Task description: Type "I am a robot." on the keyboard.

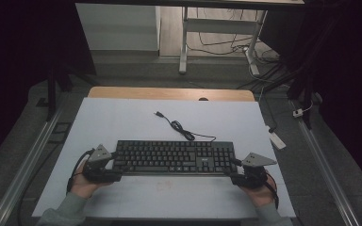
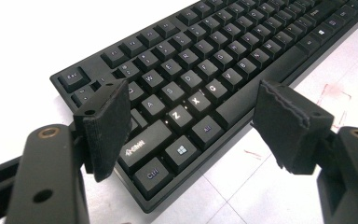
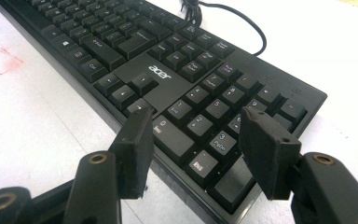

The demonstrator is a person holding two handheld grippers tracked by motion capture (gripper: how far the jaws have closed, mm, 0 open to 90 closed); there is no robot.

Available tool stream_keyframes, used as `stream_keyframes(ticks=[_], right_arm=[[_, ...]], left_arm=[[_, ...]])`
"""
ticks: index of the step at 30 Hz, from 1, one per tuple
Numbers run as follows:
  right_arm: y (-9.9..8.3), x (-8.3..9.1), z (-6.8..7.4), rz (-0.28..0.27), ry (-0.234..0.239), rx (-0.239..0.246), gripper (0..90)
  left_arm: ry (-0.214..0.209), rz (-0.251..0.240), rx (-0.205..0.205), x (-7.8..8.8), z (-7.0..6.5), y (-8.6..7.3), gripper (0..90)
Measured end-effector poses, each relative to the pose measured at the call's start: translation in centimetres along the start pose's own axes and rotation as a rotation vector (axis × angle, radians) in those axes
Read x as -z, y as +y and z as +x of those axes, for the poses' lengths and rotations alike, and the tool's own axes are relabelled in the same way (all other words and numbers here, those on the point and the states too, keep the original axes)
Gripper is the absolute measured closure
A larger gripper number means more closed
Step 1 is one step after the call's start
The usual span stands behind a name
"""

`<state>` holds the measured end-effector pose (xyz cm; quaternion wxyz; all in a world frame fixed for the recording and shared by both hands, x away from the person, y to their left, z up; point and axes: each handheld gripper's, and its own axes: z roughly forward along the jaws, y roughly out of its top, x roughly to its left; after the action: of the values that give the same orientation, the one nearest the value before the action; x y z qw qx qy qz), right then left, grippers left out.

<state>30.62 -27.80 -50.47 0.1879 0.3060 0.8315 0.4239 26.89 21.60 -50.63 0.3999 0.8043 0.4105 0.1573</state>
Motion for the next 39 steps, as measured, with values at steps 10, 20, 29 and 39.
stream_keyframes(ticks=[10,20,29,39], right_arm=[[0.0,0.1,0.0,0.001,-0.004,-0.001,45.2],[0.1,0.0,0.1,-0.004,0.000,-0.002,45.2],[0.7,-0.2,0.3,-0.016,0.005,-0.009,45.1],[2.0,-0.9,1.1,-0.036,0.023,0.003,45.7]], left_arm=[[0.001,-0.002,0.002,0.0,0.0,0.0,27.7],[0.001,0.001,0.002,-0.2,0.1,0.1,27.6],[0.006,-0.001,0.010,-0.2,0.2,0.1,27.6],[0.006,-0.003,0.025,-0.2,0.4,0.1,27.6]])
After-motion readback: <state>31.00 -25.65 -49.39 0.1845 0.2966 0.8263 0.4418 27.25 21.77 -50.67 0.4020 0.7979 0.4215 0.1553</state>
